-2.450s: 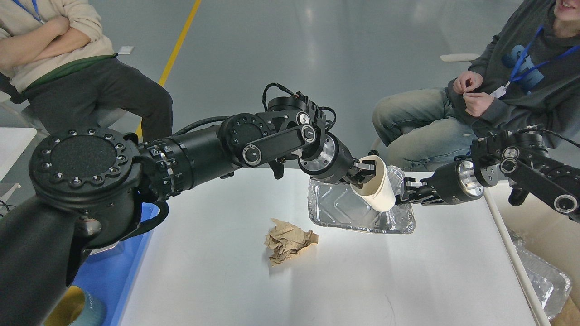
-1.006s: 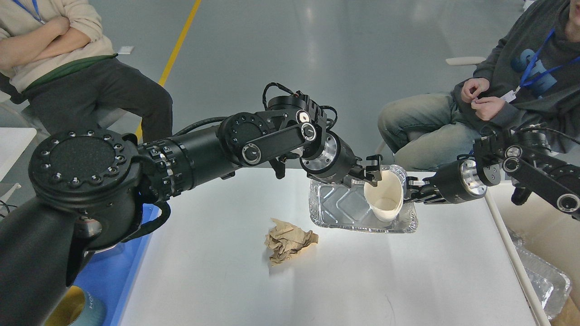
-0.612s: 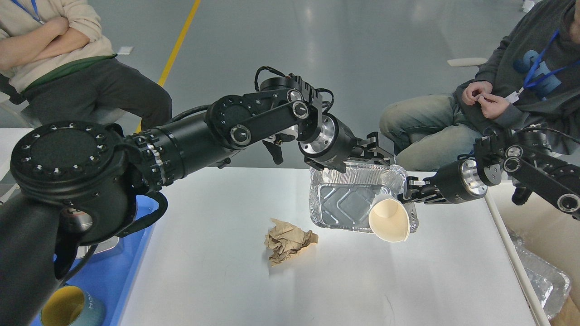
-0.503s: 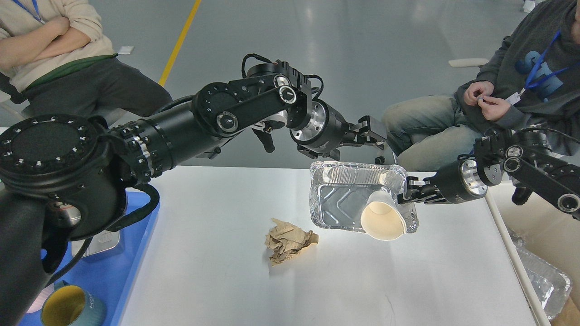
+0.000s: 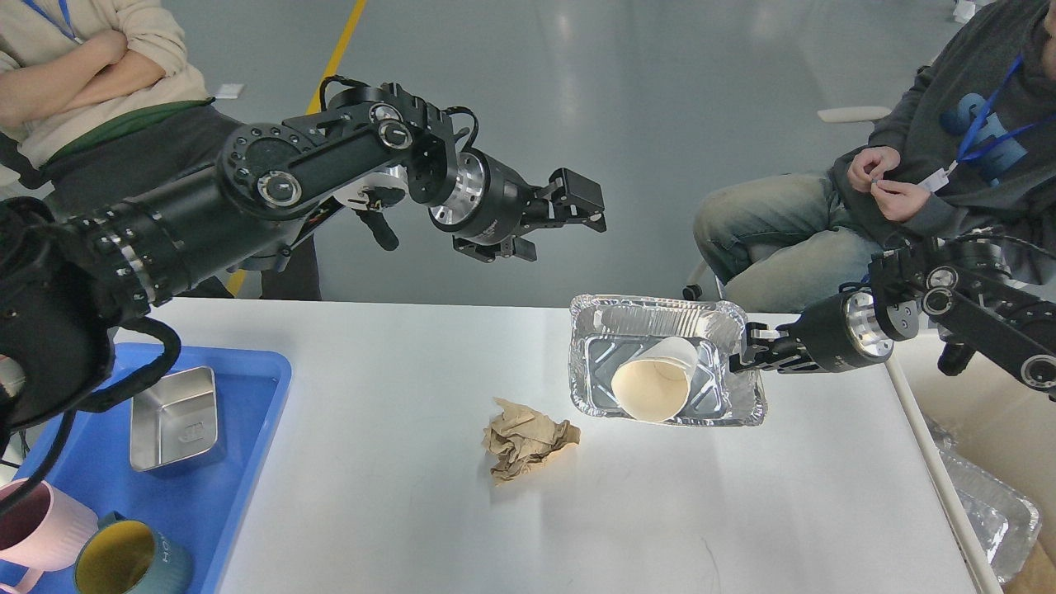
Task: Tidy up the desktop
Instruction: 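Withdraw the left gripper back toward the blue tray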
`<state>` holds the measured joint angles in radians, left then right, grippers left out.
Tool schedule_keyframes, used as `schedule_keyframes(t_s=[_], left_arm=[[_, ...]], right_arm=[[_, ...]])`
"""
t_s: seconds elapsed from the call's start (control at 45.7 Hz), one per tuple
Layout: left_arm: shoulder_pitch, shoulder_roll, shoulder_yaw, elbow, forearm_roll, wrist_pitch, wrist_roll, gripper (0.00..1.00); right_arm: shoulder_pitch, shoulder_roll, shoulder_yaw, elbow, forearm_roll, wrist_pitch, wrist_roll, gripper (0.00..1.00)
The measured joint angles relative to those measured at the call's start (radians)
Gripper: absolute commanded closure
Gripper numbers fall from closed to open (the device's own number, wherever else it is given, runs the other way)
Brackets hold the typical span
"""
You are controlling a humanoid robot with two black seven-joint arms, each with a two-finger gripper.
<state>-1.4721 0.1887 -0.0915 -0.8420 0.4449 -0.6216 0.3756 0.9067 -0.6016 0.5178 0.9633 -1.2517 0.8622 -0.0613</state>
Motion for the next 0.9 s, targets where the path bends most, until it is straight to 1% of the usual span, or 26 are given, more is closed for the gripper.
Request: schedule_keyframes(t_s=[0.087,0.175,0.219,0.241,0.306,0.394,0.437,0.503,0.612,0.634,0.678,0.722,0.787,0.853,0.897], left_arm=[[0.007,0.155,0.002,-0.203,0.0,0.06,0.003,0.03],[0.025,0.345,0.011,-0.439,0.001,0.123,0.004,0.03],[0.035,0.434,0.018,-0.533,0.002,0.14,0.004,0.03],[0.042,0.494,0.021,-0.588,0.003,0.146,0.002,0.03],[0.062,0.646,0.025,-0.701,0.004,0.149,-0.005,0.03],[0.104,0.883,0.025,-0.816,0.006,0.116,-0.02,0.04],[0.121,0.983,0.025,-0.844,0.006,0.085,-0.034,0.04],[0.136,1.122,0.025,-0.864,0.006,0.031,-0.077,0.04],[0.141,1.306,0.02,-0.875,0.002,-0.067,-0.173,0.04],[0.144,1.392,0.023,-0.878,-0.003,-0.141,-0.218,0.04],[0.146,1.43,0.031,-0.879,-0.004,-0.18,-0.238,0.04],[0.147,1.479,0.053,-0.879,-0.006,-0.234,-0.269,0.04],[0.148,1.523,0.078,-0.878,-0.007,-0.282,-0.31,0.04],[0.147,1.54,0.09,-0.873,-0.007,-0.3,-0.331,0.04],[0.145,1.541,0.092,-0.87,-0.007,-0.304,-0.334,0.04]], right_arm=[[0.0,0.001,-0.001,0.0,0.0,0.0,0.0,1.0],[0.0,0.001,-0.001,-0.001,-0.001,0.0,0.0,1.0],[0.0,0.001,-0.001,-0.001,-0.001,0.0,0.0,1.0],[-0.001,0.001,-0.001,-0.001,-0.001,0.0,0.0,1.0],[-0.001,0.001,-0.001,-0.002,-0.001,0.0,0.0,1.0],[-0.002,0.0,-0.001,-0.002,-0.002,0.0,0.0,1.0],[-0.002,0.001,-0.001,-0.002,-0.002,0.0,0.0,1.0],[-0.002,0.002,-0.001,-0.002,-0.002,0.0,0.0,1.0],[-0.002,0.005,-0.001,-0.002,-0.002,0.0,0.0,1.0],[-0.002,0.007,-0.001,-0.003,-0.001,0.0,0.0,1.0],[-0.001,0.008,-0.001,-0.004,-0.001,0.0,0.0,1.0],[-0.001,0.01,-0.001,-0.004,0.0,0.0,0.0,1.0],[-0.001,0.014,-0.001,-0.005,0.0,0.0,0.0,1.0],[-0.001,0.018,-0.002,-0.006,0.0,0.0,0.0,1.0],[0.0,0.019,-0.002,-0.007,0.0,0.0,0.0,1.0]])
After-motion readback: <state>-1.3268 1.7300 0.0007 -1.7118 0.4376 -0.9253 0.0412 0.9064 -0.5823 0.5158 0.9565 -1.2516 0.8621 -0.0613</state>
